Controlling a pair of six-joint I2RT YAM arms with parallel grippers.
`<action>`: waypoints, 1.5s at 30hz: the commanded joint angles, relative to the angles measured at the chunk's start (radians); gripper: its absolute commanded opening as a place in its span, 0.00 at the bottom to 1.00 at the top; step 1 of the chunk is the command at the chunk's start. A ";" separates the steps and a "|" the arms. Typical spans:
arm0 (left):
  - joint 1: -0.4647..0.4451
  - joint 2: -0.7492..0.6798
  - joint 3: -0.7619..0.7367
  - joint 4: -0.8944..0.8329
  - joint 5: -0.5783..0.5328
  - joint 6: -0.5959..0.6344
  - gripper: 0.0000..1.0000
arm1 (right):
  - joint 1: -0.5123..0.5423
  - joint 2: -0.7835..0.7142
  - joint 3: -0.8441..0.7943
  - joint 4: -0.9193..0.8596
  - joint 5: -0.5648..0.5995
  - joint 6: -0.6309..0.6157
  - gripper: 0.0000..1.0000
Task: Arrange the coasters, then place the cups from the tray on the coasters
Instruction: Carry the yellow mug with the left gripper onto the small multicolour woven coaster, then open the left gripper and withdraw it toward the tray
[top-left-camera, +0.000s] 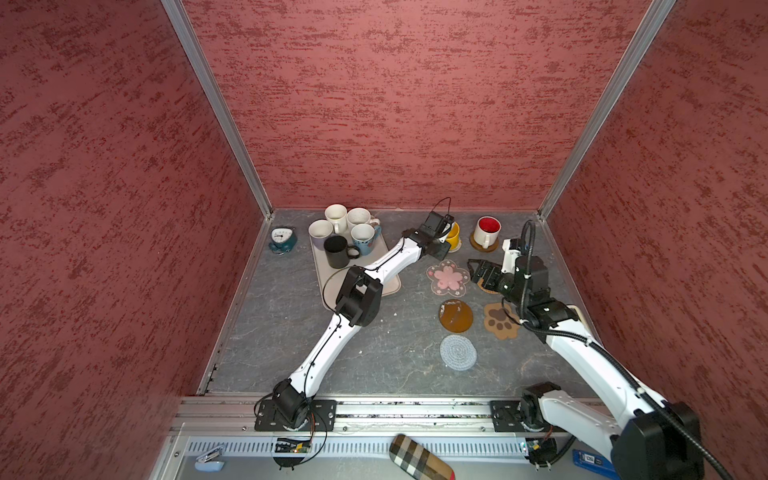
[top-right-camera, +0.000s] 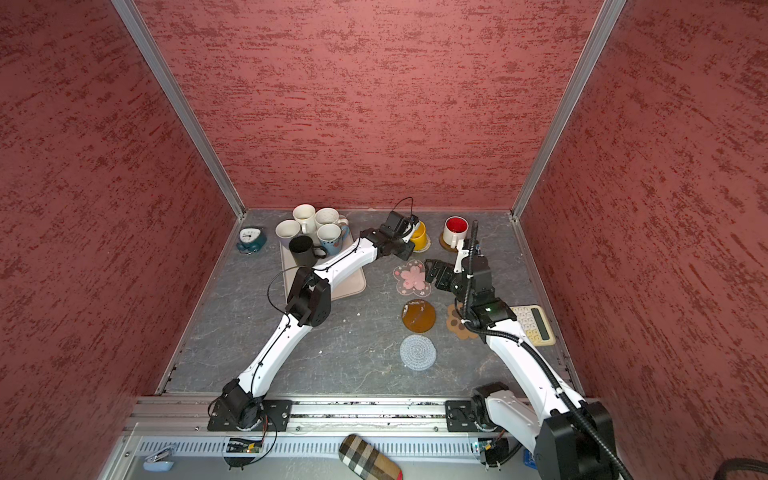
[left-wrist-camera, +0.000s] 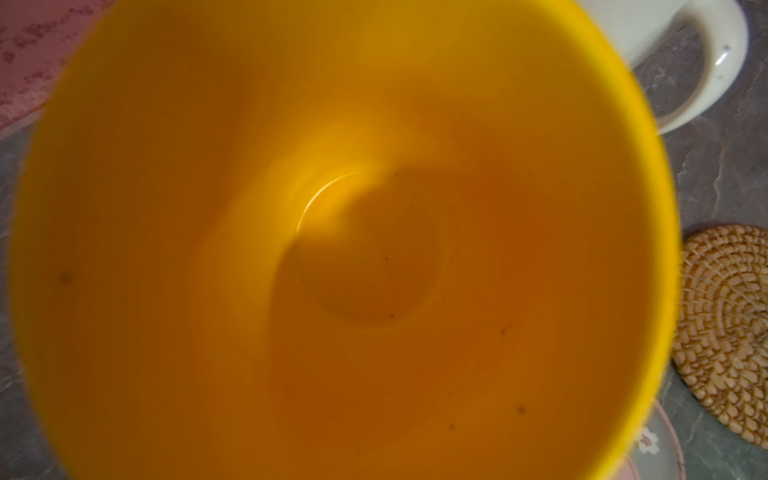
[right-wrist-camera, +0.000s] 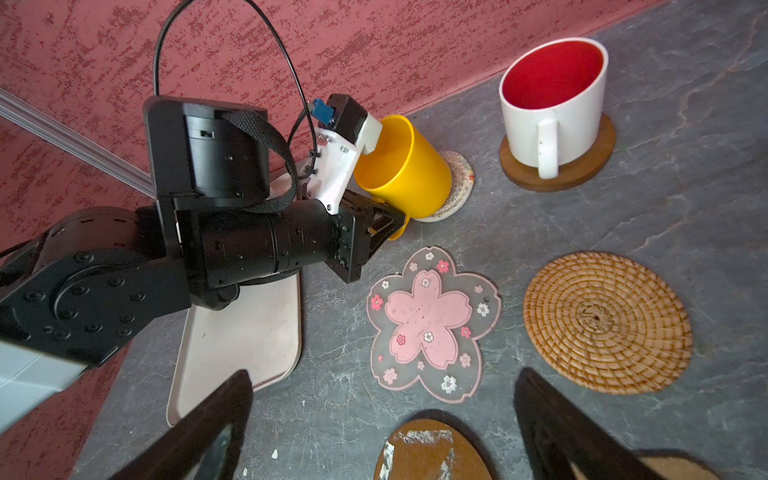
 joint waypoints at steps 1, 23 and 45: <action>-0.005 0.010 0.058 0.098 0.004 -0.002 0.00 | 0.005 0.003 -0.010 0.034 -0.012 0.007 0.99; -0.004 0.039 0.058 0.104 0.003 -0.018 0.00 | 0.009 0.011 -0.032 0.055 -0.018 0.011 0.99; -0.003 0.034 0.058 0.118 -0.004 -0.018 0.30 | 0.010 0.008 -0.044 0.066 -0.017 0.013 0.99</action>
